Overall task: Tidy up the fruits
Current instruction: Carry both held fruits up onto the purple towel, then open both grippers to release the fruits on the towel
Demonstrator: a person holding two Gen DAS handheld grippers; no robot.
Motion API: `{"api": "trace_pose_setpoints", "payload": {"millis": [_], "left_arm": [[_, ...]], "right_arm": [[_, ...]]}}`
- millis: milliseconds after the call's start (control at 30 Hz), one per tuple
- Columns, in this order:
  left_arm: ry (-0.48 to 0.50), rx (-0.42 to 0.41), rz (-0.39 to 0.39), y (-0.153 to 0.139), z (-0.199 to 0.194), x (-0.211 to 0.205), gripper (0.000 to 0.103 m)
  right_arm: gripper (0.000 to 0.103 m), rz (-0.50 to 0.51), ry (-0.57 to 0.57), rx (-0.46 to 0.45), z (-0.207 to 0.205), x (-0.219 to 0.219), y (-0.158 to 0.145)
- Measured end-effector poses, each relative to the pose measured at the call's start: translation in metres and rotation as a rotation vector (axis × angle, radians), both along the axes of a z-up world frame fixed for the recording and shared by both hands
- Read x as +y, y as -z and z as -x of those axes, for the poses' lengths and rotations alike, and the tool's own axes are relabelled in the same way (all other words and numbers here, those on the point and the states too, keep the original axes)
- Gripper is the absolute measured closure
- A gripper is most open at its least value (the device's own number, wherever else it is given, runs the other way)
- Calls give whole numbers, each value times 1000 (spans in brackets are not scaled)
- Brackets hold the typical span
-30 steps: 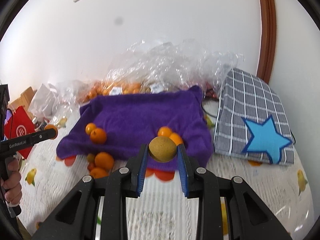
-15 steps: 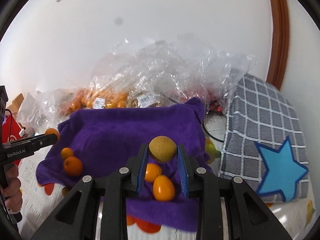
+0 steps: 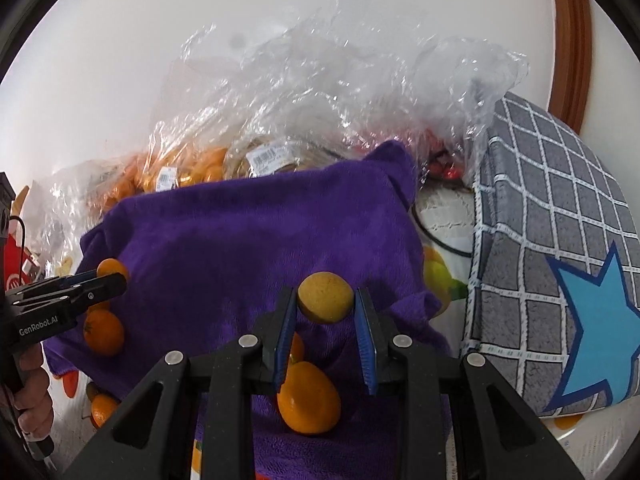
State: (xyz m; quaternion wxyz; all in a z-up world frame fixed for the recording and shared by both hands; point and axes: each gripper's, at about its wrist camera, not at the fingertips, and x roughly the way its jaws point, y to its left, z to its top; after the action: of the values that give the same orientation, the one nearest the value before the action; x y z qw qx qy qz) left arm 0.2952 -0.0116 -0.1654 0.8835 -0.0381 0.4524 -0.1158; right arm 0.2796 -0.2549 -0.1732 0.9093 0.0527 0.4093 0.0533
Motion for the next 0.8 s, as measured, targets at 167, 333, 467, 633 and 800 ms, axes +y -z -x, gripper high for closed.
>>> {"api": "trace_pose_setpoints", "payload": {"millis": [167,333,467,633,800], "left_arm": [[1,8,2,4,1,1,68],[20,8,-24,4,1,-4,68],[21,10,-21,1,3,-3,66],[17,-6,-23,-11,10,-1,63],[24,-44,-9,-32,31,4,55]], "right_arm": [[74,-6,11,15,-1,-1,5],[74,-3,5,24,-2,0,9],[74,-8,10,23,-2,-1,10],[74,6,6,24,0,0,7],[55,25,21,-19,17,3,-17]]}}
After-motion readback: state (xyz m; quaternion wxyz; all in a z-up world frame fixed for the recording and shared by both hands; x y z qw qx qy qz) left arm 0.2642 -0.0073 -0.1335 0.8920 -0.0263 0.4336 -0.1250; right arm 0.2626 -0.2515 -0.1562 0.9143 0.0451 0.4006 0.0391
